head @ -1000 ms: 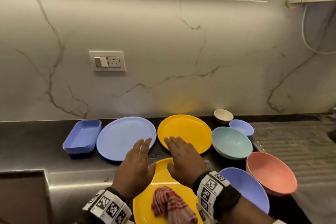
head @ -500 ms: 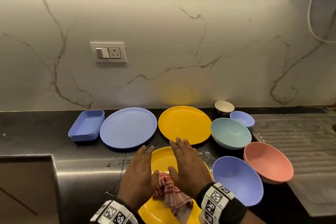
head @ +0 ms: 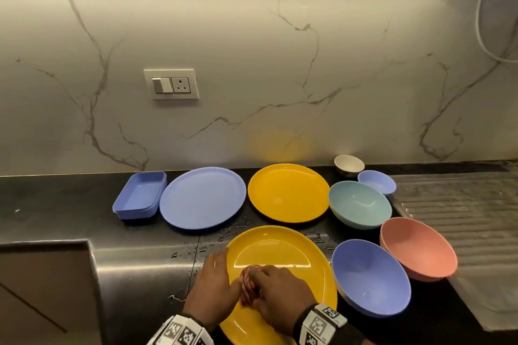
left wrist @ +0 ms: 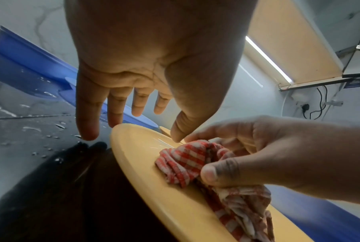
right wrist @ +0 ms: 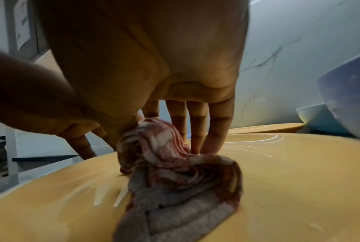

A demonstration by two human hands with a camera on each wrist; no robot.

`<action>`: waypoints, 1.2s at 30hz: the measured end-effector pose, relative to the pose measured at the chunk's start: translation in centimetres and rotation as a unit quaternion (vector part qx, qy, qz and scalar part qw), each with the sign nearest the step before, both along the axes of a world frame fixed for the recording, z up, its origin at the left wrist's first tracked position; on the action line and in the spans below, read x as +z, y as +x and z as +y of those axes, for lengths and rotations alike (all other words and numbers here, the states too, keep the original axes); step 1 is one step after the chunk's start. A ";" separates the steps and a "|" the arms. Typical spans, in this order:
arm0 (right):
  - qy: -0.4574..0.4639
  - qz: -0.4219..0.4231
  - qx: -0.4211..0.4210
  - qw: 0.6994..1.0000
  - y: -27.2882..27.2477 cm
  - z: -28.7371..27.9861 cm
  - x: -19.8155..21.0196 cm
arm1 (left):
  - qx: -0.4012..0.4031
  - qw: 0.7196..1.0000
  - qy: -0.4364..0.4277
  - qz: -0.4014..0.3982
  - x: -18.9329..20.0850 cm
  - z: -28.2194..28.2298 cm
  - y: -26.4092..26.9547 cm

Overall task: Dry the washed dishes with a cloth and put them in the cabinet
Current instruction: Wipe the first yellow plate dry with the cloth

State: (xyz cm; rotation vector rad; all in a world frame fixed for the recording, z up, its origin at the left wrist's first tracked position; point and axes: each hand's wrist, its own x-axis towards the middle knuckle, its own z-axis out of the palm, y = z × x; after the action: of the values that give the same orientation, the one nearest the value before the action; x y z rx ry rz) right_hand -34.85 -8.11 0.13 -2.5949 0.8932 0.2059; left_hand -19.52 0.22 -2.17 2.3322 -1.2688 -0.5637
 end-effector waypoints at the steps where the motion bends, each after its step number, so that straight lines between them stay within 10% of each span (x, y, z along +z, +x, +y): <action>1: 0.006 -0.006 -0.005 1.000 0.0 -0.1 0.0 | 0.008 1.000 -0.003 0.018 0.2 0.1 0.1; 17: 0.110 -0.124 -0.086 0.982 -0.8 -2.6 3.0 | 0.117 0.978 -0.042 0.169 1.5 -1.8 4.0; 25: 0.129 -0.309 -0.160 0.929 -0.9 -5.8 5.6 | 0.147 0.944 -0.212 0.205 4.1 -1.7 5.5; 36: -0.030 -0.410 -0.226 0.883 1.6 -10.4 8.9 | 0.116 0.869 -0.369 0.309 9.6 -2.5 3.5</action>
State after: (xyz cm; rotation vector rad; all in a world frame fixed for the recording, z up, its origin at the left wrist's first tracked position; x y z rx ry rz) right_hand -33.21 -18.54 9.08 -2.0836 1.1026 -0.9802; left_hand -15.98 -2.29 7.39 1.4533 -0.7002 -0.5496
